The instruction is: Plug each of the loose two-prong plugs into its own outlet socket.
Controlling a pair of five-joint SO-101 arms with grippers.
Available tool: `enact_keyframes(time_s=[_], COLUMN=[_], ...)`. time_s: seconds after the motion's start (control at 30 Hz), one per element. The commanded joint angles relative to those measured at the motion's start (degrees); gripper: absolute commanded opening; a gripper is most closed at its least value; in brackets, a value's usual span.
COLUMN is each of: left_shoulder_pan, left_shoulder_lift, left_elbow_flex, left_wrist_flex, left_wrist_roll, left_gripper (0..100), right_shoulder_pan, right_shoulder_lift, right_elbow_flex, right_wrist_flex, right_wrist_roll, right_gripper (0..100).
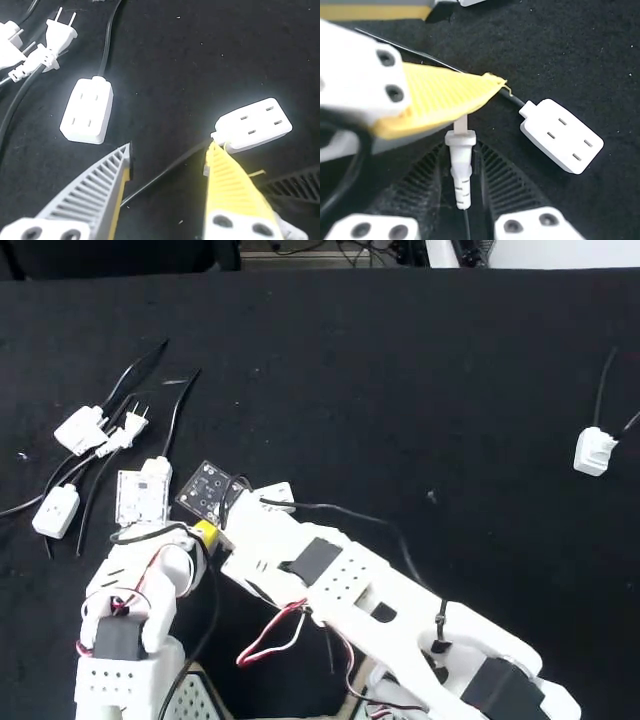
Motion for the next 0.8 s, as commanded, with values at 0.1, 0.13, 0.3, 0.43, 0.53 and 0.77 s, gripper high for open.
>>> enact_keyframes(time_s=[0.1,0.13,0.3,0.43,0.53,0.77], left_shoulder_pan=[0.4,0.4,0.4,0.4,0.3,0.3], left_shoulder_lift=[0.4,0.4,0.4,0.4,0.4,0.4], left_elbow_flex=[-0.3,-0.3,-0.3,-0.3,-0.3,-0.3], left_wrist_flex=[-1.0,-1.0,-1.0,-1.0,-0.9,-1.0], left_wrist_roll=[4.1,4.1,3.9,3.8,3.8,3.8], left_gripper=[24,24,24,24,24,24], right_shoulder_pan=[-0.6,-0.6,-0.6,-0.6,-0.5,-0.3], right_shoulder_lift=[-2.4,-2.4,-2.4,-4.5,-10.3,-18.4], right_elbow_flex=[-1.8,-1.7,-1.7,-0.8,2.2,6.5], right_wrist_flex=[-1.9,-2.3,-2.2,-1.9,-1.9,-1.9], right_wrist_roll=[-1.7,-1.7,-1.5,-1.5,-1.4,-1.3], right_gripper=[1.0,1.0,1.0,1.0,1.0,1.0])
